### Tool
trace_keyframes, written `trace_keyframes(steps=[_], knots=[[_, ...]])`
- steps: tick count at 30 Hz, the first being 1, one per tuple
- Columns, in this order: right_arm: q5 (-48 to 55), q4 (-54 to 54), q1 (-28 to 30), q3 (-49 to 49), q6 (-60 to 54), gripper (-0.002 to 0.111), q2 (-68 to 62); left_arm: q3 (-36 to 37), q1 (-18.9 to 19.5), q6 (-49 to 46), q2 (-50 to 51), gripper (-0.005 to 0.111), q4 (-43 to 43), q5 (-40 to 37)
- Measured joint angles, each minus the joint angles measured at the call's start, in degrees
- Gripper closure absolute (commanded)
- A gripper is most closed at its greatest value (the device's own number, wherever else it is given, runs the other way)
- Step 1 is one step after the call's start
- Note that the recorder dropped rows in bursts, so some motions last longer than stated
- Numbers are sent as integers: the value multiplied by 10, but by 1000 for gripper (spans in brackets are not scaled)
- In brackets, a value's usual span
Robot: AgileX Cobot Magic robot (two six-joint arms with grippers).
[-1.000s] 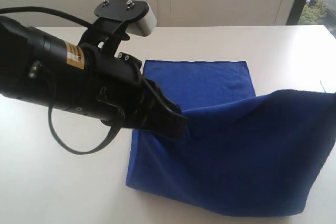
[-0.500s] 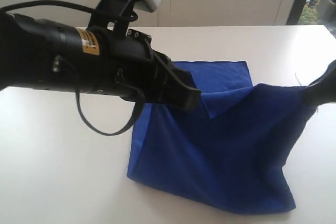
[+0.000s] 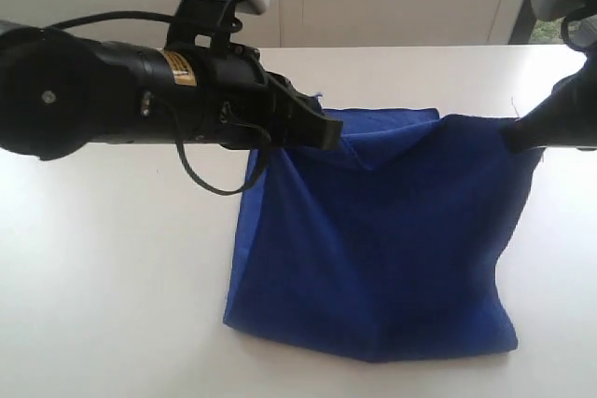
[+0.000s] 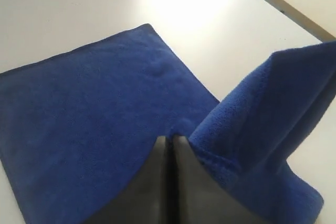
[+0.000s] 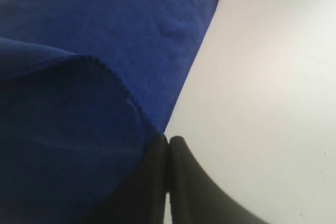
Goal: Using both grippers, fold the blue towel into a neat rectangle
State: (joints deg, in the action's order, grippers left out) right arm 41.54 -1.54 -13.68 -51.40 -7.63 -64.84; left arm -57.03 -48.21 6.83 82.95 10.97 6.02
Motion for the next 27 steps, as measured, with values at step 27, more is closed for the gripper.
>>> trace_keyframes(steps=[27], knots=[[-150,-68,0,-93,50,108,-220,-95,119,47,173,107,31,91]])
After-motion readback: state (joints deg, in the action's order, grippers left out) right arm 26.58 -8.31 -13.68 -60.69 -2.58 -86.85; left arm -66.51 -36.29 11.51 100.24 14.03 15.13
